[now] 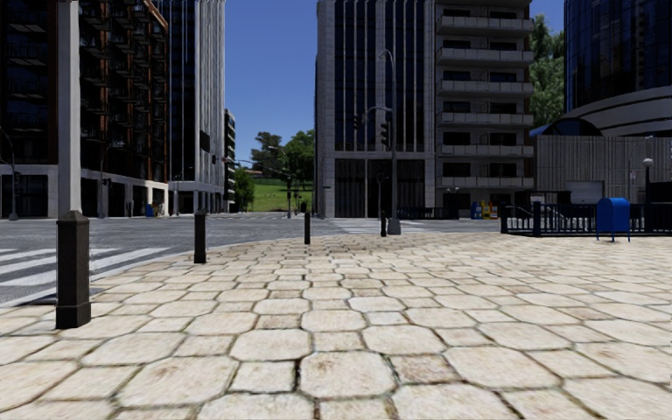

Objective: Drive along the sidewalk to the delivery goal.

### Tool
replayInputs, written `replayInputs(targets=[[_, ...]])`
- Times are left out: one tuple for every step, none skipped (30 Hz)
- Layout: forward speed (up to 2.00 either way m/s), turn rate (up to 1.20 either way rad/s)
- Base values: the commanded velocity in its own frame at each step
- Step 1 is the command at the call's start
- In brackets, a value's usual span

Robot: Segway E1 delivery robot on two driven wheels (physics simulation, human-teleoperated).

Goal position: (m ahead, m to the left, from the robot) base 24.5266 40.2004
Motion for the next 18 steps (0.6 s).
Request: replayInputs(targets=[[2.0, -0.24], [2.0, -0.24], [2.0, -0.24], [2.0, -0.24], [2.0, -0.24], [2.0, -0.25], [2.0, -0.25], [2.0, -0.25], [2.0, -0.25], [2.0, -0.25], [2.0, -0.25], [2.0, -0.25], [2.0, -0.25], [2.0, -0.25], [2.0, -0.25], [2.0, -0.25], [2.0, -0.25], [2.0, -0.25]])
